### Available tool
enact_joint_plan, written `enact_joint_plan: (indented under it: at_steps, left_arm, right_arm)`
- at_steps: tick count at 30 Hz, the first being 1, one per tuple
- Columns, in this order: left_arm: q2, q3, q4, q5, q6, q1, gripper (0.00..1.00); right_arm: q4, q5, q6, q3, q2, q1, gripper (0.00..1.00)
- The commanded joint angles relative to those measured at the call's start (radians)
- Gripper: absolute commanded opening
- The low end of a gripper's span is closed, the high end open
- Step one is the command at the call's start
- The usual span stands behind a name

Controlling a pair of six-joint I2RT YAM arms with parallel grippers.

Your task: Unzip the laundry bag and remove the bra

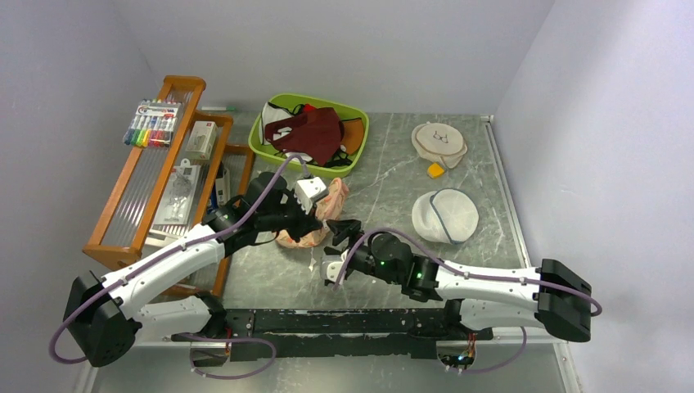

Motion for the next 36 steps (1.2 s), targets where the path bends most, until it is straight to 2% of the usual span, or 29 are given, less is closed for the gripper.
enact_joint_plan:
  at_steps: [1,7,21,36]
  left_arm:
    - [0.007,0.039,-0.007,0.050,-0.013,0.019,0.07]
    - [0.030,0.050,-0.012,0.110,-0.020,0.054,0.07]
    - [0.039,0.052,-0.014,0.161,-0.023,0.068,0.07]
    - [0.049,0.053,-0.016,0.175,-0.020,0.070,0.07]
  right_arm:
    - [0.164,0.111,-0.164,-0.024,0.023,0.012,0.69]
    - [0.220,0.116,-0.208,-0.025,0.092,0.014,0.55]
    - [0.317,0.187,-0.218,-0.003,0.191,0.010,0.41]
    - [0.304,0.132,-0.144,-0.012,0.116,-0.034,0.19]
